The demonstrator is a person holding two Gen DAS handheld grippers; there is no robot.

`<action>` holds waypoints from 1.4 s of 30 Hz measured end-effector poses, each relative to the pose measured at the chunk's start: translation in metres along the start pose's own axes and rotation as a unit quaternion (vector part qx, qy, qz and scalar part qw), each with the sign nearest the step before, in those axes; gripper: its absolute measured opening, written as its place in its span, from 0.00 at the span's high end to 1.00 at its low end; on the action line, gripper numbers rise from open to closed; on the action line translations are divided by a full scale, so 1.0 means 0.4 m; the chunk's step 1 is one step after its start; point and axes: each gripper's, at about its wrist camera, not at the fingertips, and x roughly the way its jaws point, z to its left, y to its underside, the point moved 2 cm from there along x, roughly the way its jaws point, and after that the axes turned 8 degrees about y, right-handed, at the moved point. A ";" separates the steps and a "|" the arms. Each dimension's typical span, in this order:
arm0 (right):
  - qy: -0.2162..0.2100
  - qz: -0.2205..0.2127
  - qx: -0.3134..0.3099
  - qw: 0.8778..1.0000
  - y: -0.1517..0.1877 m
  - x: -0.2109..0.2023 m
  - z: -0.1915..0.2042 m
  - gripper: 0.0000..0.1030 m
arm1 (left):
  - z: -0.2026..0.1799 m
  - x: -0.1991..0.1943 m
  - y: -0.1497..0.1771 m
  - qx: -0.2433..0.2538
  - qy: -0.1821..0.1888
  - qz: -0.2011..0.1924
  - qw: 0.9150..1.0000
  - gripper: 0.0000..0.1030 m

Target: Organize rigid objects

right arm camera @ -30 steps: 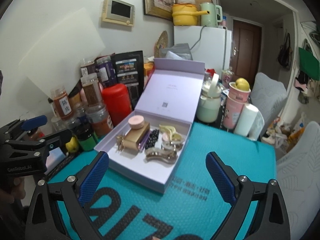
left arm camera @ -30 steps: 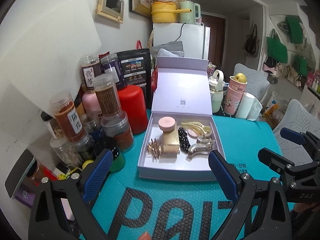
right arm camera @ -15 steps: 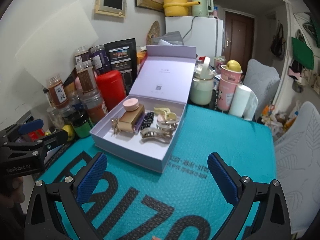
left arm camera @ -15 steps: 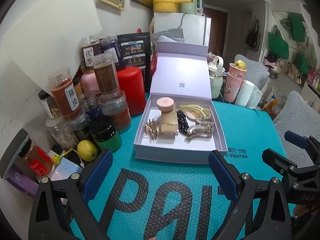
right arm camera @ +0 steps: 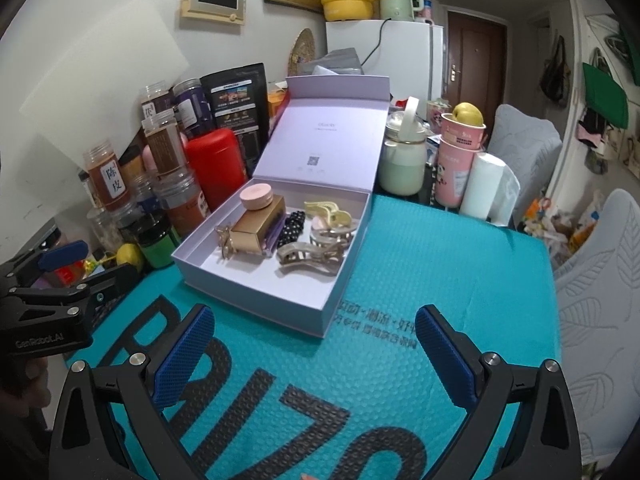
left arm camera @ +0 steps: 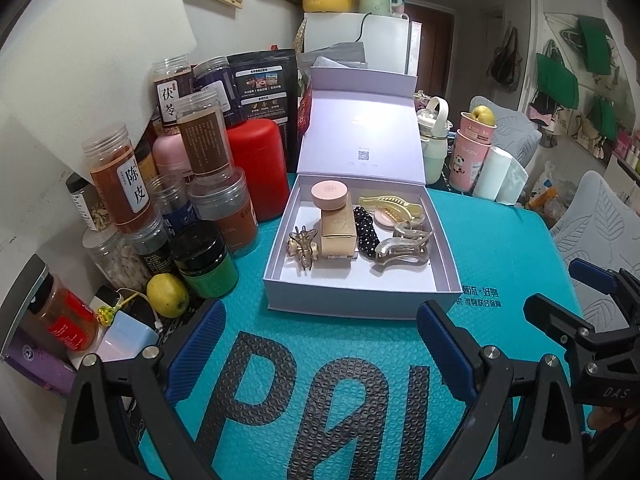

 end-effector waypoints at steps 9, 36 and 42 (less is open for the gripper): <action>-0.001 0.001 -0.007 1.000 -0.011 0.012 0.011 0.01 | 0.010 0.008 -0.005 -0.002 -0.004 0.004 1.000 0.05; 0.006 0.002 -0.014 1.000 -0.011 0.014 0.021 0.01 | 0.007 0.022 0.001 0.001 0.003 0.016 1.000 0.05; 0.007 0.002 -0.015 1.000 -0.011 0.008 0.020 0.01 | 0.006 0.023 0.003 0.000 0.003 0.018 1.000 0.05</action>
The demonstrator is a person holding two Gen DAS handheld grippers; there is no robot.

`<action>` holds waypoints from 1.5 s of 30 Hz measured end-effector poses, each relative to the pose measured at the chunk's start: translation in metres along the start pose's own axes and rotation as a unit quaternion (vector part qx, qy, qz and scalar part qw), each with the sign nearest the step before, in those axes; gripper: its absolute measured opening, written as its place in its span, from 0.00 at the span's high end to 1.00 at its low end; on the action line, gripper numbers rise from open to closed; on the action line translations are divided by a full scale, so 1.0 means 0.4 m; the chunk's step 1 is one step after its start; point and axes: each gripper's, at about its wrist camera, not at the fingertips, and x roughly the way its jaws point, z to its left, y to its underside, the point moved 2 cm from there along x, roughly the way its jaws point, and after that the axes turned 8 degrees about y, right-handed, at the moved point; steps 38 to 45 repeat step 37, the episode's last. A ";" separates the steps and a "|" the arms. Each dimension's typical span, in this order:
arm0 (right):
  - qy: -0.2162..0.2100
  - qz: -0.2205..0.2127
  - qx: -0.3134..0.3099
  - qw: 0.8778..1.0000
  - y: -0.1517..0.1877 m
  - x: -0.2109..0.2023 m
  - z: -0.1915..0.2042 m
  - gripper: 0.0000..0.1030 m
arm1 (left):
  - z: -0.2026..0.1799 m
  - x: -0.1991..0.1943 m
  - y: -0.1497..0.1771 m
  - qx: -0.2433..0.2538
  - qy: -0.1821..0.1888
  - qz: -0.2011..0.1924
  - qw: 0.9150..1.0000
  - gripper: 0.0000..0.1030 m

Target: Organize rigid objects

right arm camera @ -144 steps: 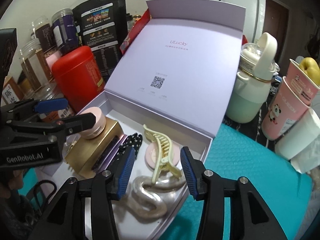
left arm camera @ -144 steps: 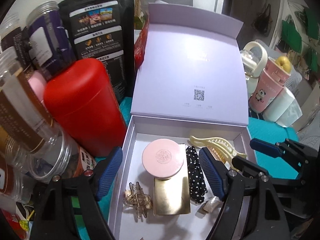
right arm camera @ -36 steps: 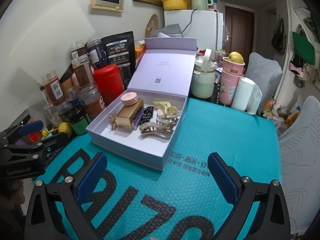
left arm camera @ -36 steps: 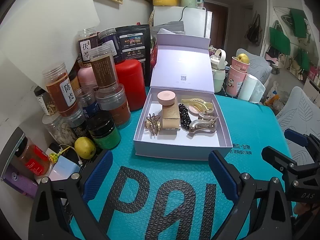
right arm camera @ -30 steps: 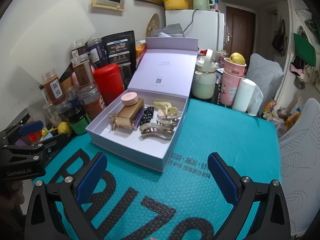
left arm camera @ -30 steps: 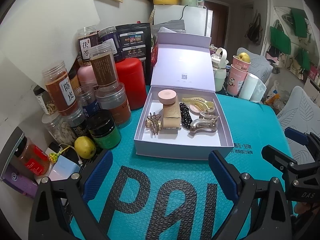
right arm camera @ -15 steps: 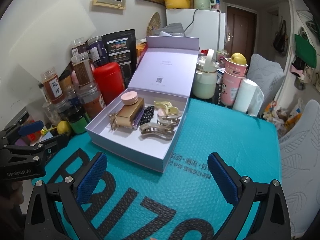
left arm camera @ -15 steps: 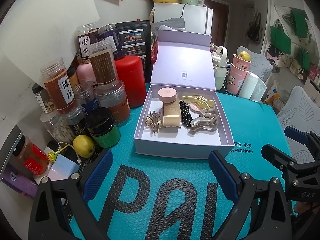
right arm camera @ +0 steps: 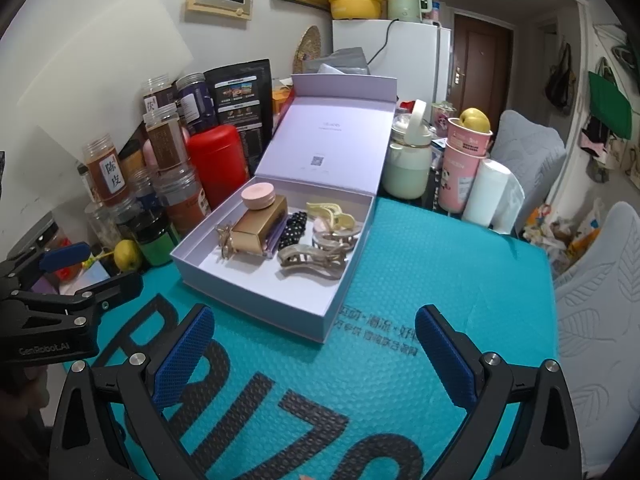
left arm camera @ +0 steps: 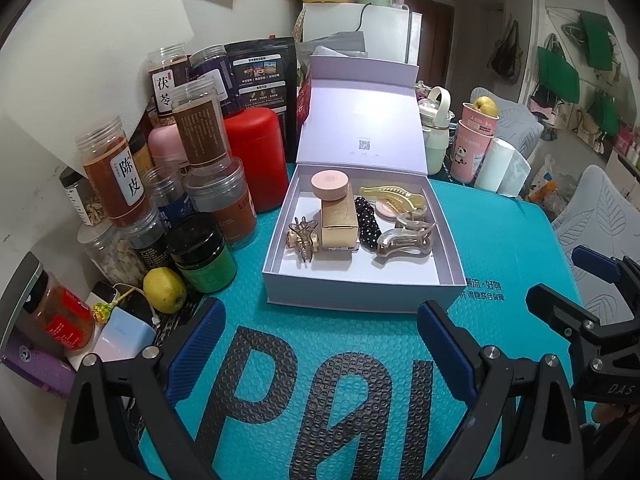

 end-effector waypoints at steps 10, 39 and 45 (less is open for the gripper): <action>0.001 0.000 0.000 1.000 0.000 -0.006 -0.003 0.01 | -0.004 -0.002 0.004 0.003 0.001 0.001 1.000 0.05; 0.001 0.006 0.009 1.000 0.011 -0.006 -0.012 0.01 | -0.011 0.006 0.013 0.007 -0.001 0.011 1.000 0.05; 0.001 0.006 0.009 1.000 0.011 -0.006 -0.012 0.01 | -0.011 0.006 0.013 0.007 -0.001 0.011 1.000 0.05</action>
